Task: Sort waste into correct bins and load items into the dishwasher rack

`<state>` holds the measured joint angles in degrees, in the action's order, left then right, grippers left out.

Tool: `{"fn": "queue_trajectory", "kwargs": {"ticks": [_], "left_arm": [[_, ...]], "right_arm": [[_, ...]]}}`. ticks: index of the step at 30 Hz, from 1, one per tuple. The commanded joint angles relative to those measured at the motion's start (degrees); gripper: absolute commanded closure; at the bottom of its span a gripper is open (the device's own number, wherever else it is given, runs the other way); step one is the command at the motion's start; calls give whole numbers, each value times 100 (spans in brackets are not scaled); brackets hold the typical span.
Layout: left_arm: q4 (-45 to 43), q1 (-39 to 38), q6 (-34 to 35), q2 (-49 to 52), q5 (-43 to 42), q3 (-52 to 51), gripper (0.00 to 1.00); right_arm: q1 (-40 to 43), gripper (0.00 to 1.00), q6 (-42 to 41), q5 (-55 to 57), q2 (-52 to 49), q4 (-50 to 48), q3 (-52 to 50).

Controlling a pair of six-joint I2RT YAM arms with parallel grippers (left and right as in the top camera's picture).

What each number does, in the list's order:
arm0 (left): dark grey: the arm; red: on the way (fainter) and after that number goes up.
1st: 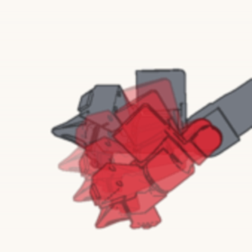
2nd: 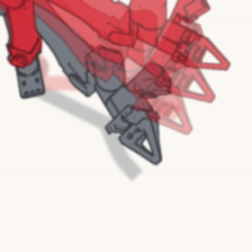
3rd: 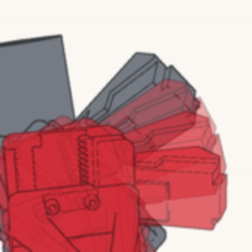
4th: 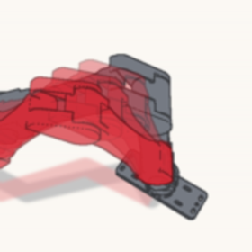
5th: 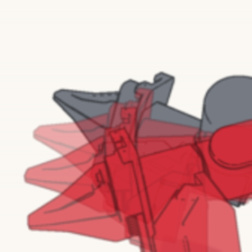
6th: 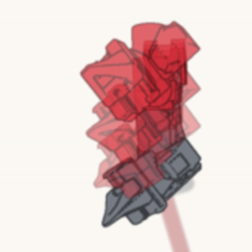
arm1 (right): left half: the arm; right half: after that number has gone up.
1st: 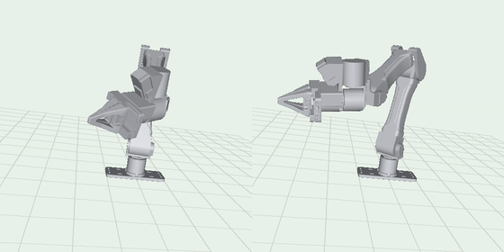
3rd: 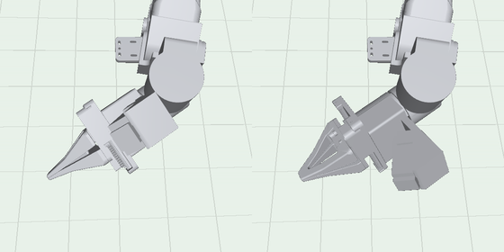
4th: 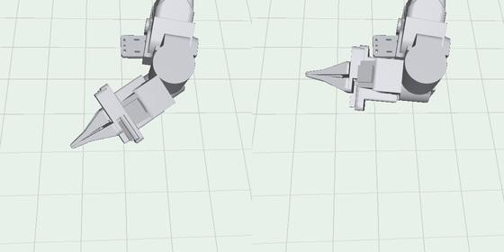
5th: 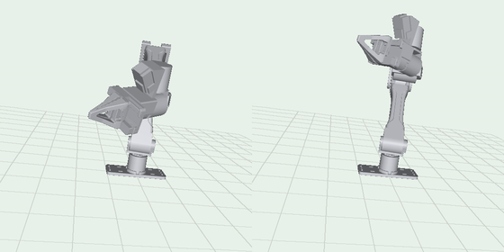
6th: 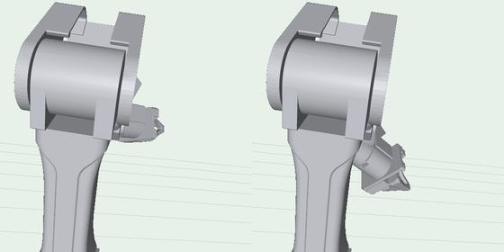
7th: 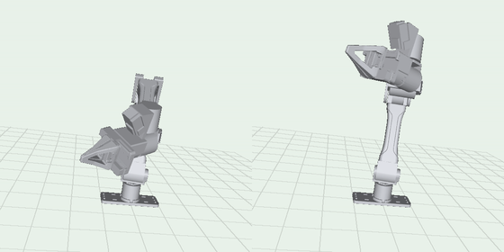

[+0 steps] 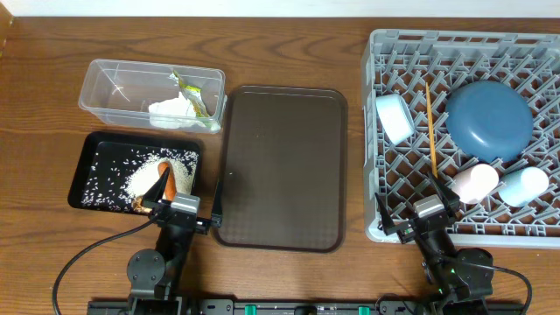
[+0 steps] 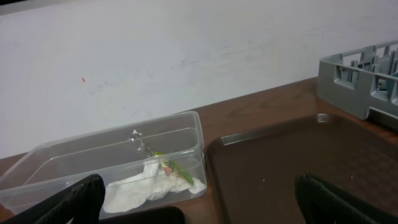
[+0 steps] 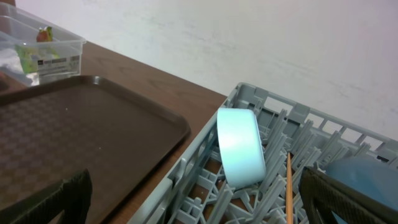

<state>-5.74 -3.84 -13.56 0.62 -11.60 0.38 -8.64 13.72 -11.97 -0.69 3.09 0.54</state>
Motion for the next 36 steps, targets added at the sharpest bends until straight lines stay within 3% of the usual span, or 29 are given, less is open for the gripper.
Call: {"fn": "queue_trajectory", "kwargs": {"ticks": [1,20,30,36], "left_arm": [[-11,28,-33,-44,68,-15,2],[11,28,-35,-39,68,-15,2],[881,28,-33,-39,70,-15,2],[870,28,-33,4,70,-15,2]], "right_arm": [[55,1,50,-9,37,-9,-22],[55,1,50,-9,37,-9,-22],[55,1,50,-9,37,-9,-22],[55,1,50,-9,37,-9,-22]]}}
